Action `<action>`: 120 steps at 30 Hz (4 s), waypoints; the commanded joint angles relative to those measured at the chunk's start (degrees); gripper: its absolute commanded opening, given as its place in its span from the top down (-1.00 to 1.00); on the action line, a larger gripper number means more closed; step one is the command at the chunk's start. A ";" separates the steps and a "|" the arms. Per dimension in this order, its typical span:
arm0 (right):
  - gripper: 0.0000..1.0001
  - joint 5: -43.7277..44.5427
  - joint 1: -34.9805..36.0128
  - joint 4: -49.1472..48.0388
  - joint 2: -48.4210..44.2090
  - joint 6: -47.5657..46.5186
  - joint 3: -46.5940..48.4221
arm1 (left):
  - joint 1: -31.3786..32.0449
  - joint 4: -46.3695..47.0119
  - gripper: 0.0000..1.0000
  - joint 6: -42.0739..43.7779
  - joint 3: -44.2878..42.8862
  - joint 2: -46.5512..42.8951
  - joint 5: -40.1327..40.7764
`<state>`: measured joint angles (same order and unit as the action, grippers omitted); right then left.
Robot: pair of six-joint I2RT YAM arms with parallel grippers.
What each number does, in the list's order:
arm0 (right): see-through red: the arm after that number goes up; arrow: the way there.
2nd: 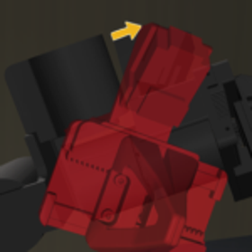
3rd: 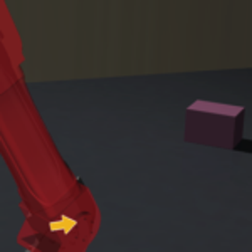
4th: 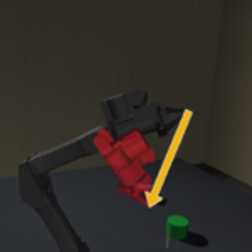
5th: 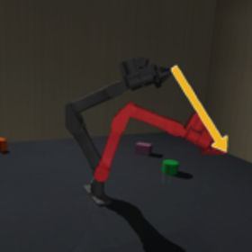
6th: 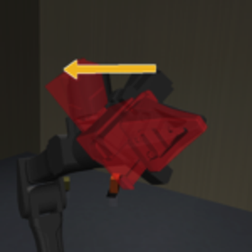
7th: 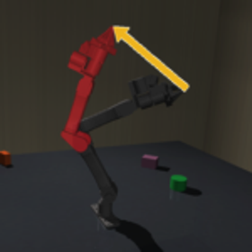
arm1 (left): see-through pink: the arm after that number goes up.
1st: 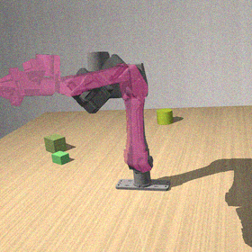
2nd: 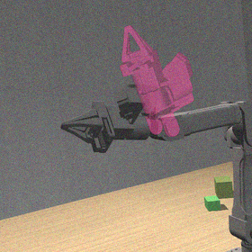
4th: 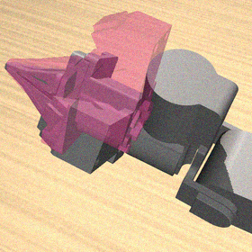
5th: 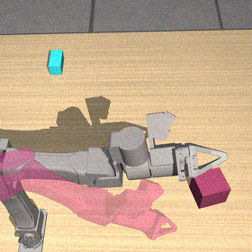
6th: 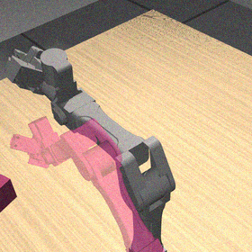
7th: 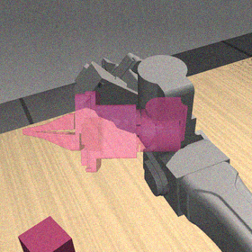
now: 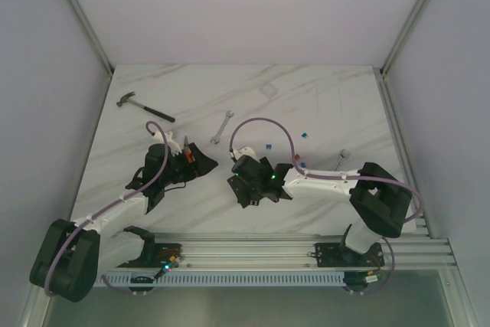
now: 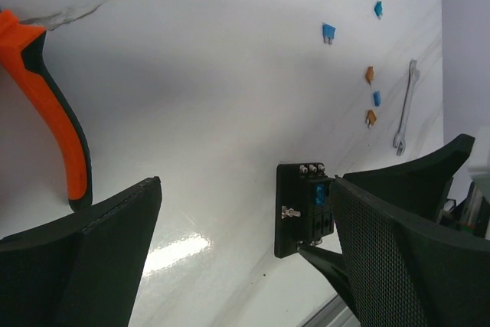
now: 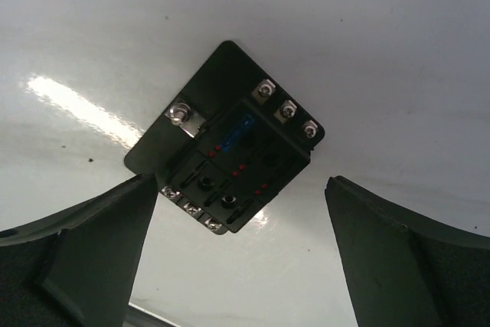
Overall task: Snap on the fuse box
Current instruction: Adjust the fuse box base at the center of the board, then pick up the fuse from the center of the board.
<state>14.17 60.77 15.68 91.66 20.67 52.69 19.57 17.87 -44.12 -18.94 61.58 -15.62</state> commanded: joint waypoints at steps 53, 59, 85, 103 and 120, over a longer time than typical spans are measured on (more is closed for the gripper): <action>0.02 -5.28 -27.41 19.33 28.74 0.57 39.33 | 1.12 -0.38 -0.96 1.28 -4.76 4.26 1.21; 0.08 -5.26 -27.41 19.75 29.57 1.12 39.16 | 1.08 -0.29 -0.96 1.27 -4.87 4.44 0.55; 0.49 -6.58 -27.22 16.29 25.93 2.51 35.18 | 3.00 0.17 -0.94 -0.21 -5.99 4.13 -0.33; 0.58 -11.23 -24.05 0.70 2.77 12.20 20.81 | 15.77 19.07 -0.59 -1.94 -10.90 12.34 14.92; 0.59 -14.37 -20.98 -8.86 -7.16 20.36 11.63 | 21.89 25.40 0.03 2.25 -16.21 18.52 20.63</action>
<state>0.38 39.16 10.28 86.26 38.63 65.47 41.04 41.36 -43.13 -33.30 78.78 2.90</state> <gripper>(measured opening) 0.296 0.509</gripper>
